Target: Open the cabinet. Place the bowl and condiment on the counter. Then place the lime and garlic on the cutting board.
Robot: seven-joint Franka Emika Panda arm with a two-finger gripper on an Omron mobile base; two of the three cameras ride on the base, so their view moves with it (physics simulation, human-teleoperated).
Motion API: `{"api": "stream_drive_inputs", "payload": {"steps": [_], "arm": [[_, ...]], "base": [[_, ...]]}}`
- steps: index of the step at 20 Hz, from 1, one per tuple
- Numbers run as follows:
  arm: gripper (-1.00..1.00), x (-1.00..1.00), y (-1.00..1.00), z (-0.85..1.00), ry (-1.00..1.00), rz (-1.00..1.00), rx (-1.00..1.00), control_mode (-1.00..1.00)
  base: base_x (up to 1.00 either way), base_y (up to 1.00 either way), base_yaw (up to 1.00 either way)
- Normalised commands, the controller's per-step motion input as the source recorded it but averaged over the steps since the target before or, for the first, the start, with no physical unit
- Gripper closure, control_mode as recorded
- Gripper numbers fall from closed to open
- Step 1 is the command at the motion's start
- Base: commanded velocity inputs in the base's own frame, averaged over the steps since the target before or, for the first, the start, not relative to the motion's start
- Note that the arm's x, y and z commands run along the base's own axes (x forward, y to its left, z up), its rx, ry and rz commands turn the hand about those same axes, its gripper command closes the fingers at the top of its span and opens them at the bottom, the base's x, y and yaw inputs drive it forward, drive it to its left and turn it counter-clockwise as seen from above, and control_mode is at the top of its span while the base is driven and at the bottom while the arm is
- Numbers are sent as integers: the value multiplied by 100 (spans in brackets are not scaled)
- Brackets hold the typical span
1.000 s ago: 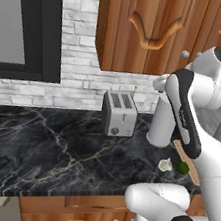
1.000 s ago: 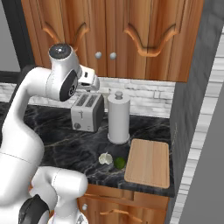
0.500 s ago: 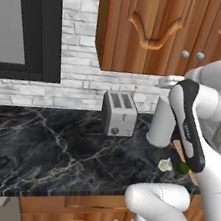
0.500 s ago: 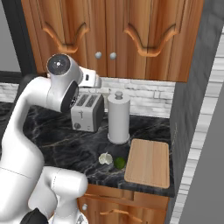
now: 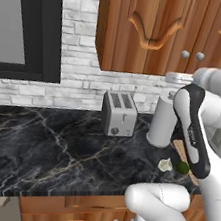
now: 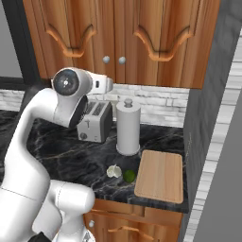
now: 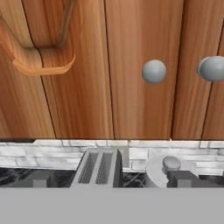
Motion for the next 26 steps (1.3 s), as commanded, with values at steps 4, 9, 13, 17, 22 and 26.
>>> {"api": "stream_drive_inputs", "payload": {"steps": [4, 9, 13, 17, 22, 26], "arm": [[-100, 0, -14, 20, -23, 0, 3, -100], [-100, 0, -8, 23, -21, 0, 4, -100], [-100, 5, -6, 21, -15, 0, 3, -100], [-100, 6, -2, 18, -16, 0, 2, -100], [-100, 13, -3, 10, -12, 0, 1, -100], [-100, 7, 0, 0, -7, 0, 0, -100]], "base": [[0, 0, 0], [0, 0, 0], [0, 0, 0], [0, 0, 0], [0, 0, 0], [0, 0, 0]]}}
